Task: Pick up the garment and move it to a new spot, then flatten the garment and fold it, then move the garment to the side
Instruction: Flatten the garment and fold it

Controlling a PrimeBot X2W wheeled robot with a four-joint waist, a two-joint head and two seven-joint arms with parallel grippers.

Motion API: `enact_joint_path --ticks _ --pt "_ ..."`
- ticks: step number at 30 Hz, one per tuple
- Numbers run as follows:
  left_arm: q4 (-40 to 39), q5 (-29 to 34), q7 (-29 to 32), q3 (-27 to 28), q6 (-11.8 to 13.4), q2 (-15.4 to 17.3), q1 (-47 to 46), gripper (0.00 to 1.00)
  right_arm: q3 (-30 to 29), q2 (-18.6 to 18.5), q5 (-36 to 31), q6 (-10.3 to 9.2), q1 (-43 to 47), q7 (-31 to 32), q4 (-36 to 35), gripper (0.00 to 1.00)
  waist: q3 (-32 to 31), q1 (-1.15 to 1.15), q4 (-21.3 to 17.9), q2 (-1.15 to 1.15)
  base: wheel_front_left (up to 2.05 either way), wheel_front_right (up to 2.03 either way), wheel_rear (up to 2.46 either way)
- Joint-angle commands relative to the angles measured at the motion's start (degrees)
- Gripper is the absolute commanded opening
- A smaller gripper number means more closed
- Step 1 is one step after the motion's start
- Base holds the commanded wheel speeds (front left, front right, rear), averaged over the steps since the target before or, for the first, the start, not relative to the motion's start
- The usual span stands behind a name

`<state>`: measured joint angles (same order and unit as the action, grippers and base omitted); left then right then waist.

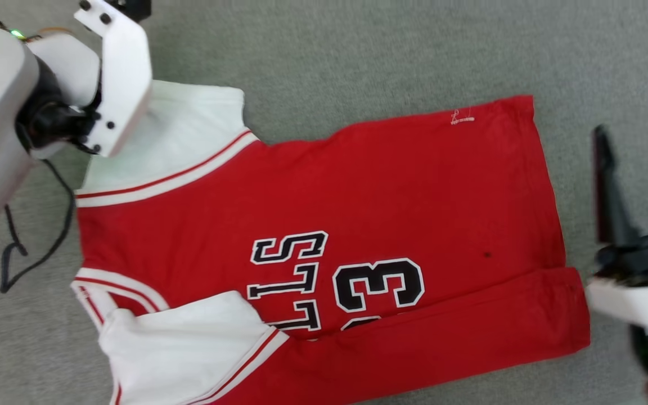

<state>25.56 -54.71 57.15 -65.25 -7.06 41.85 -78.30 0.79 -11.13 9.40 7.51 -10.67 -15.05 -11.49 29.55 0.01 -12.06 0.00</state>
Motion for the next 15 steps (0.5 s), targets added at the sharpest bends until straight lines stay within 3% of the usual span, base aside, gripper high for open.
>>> enact_joint_path --ticks 1,7,11,15 --pt "-0.4 -0.6 -1.6 0.5 -0.2 -0.8 0.9 0.0 -1.2 -1.7 0.8 -0.05 -1.5 -0.1 0.5 1.0 -2.9 -0.01 1.7 0.0 0.0 0.0 0.0" --pt "-2.6 -0.8 -5.6 -0.3 -0.3 -2.3 2.6 0.0 -3.3 -10.2 1.5 -0.05 -6.7 4.6 1.1 1.0 -7.5 -0.01 4.9 0.0 0.0 0.0 0.0" --pt "-5.1 -1.4 -7.9 -0.7 -0.3 -2.6 3.6 0.0 -0.5 -18.0 5.1 -0.05 -9.7 18.3 3.0 1.0 -9.2 -0.01 6.9 0.0 0.0 0.0 0.0" --pt "-7.6 -1.4 -9.7 -1.6 -0.3 -2.7 4.2 0.0 3.0 -25.7 13.0 -0.05 -14.1 34.6 3.8 1.0 -9.4 -0.01 8.4 0.0 0.0 0.0 0.0"
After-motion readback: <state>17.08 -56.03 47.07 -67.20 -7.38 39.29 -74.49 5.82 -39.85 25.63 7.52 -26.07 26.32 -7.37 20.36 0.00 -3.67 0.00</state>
